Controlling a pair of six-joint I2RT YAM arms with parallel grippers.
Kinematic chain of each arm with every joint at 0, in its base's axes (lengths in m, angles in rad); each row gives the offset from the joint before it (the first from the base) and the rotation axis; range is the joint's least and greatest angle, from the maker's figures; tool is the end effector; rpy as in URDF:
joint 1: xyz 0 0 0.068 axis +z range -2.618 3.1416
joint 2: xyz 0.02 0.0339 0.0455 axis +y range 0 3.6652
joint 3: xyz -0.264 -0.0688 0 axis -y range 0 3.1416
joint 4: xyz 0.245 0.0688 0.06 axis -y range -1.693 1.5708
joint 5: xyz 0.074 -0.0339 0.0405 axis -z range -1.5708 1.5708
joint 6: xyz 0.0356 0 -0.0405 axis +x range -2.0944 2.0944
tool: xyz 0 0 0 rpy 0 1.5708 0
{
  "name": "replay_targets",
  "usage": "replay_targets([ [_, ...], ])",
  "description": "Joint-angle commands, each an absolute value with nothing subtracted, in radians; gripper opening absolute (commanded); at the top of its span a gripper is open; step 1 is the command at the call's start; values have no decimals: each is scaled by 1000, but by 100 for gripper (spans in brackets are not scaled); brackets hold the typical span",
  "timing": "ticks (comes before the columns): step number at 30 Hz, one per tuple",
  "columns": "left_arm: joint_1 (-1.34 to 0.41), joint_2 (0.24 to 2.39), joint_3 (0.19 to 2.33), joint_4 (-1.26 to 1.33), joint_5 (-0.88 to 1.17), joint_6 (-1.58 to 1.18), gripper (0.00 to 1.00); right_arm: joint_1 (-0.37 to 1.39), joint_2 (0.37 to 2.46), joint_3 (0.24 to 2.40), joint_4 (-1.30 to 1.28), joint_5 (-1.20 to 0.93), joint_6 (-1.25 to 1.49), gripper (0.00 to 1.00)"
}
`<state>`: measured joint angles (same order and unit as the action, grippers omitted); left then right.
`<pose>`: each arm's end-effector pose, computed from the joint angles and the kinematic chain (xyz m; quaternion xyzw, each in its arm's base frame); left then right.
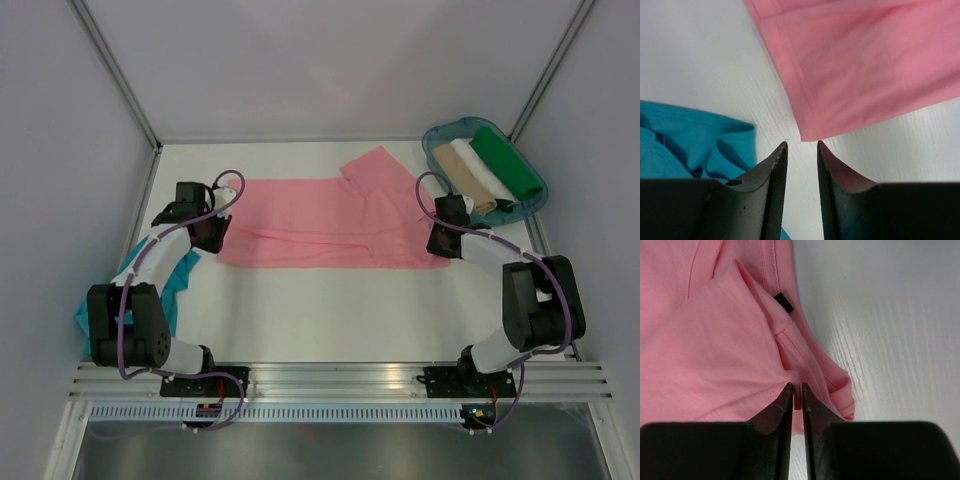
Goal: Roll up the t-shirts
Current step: Fold the tshirt
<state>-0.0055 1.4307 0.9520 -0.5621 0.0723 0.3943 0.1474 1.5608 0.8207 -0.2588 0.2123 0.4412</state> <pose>0.2836 -0.0041 0.2208 0.2008 0.9434 0.0163 0.2635 0.2955 0.0363 0.1651 0.1692 0.9393 -0.0159 0.2979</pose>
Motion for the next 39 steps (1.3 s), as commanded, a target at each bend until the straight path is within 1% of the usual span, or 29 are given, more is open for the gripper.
replay_targets([
  [1, -31, 1439, 1026, -558, 141, 350, 35, 146, 1500, 862, -281, 245, 453, 18],
  [3, -69, 1511, 1031, -540, 109, 351, 34, 146, 1479, 874, -293, 259, 454, 19],
  [5, -86, 1567, 1029, -526, 39, 353, 30, 152, 1468, 888, -302, 287, 451, 19],
  [6, -87, 1632, 1026, -506, 19, 344, 29, 161, 1467, 894, -305, 293, 448, 20],
  [8, -86, 1681, 1022, -492, -60, 336, 26, 169, 1468, 897, -308, 295, 446, 20],
  [10, -86, 1710, 997, -463, -107, 334, 25, 170, 1473, 878, -296, 288, 451, 20],
  [16, -84, 1694, 936, -445, -132, 334, 26, 147, 1540, 805, -247, 265, 474, 20],
  [21, -83, 1600, 930, -479, -112, 354, 32, 95, 1560, 792, -252, 255, 494, 20],
  [22, -83, 1547, 933, -495, -107, 359, 34, 91, 1551, 793, -262, 259, 494, 20],
  [24, -83, 1493, 937, -512, -82, 377, 37, 84, 1508, 796, -278, 278, 491, 23],
  [27, -84, 1389, 924, -540, -8, 432, 44, 84, 1447, 801, -316, 285, 498, 36],
  [28, -86, 1340, 914, -546, -5, 449, 46, 84, 1433, 799, -328, 281, 502, 43],
  [30, -98, 1307, 879, -545, 49, 511, 49, 84, 1404, 795, -342, 243, 512, 48],
  [31, -107, 1292, 852, -535, 57, 550, 50, 86, 1396, 785, -345, 227, 515, 52],
  [34, -156, 1299, 790, -486, 20, 612, 52, 86, 1397, 763, -342, 225, 523, 55],
  [35, -190, 1319, 775, -435, 3, 624, 52, 86, 1405, 758, -338, 230, 525, 55],
  [36, -208, 1330, 759, -408, -62, 636, 53, 86, 1410, 758, -333, 227, 525, 55],
  [39, -255, 1377, 698, -303, -138, 704, 54, 84, 1446, 744, -302, 216, 529, 55],
])
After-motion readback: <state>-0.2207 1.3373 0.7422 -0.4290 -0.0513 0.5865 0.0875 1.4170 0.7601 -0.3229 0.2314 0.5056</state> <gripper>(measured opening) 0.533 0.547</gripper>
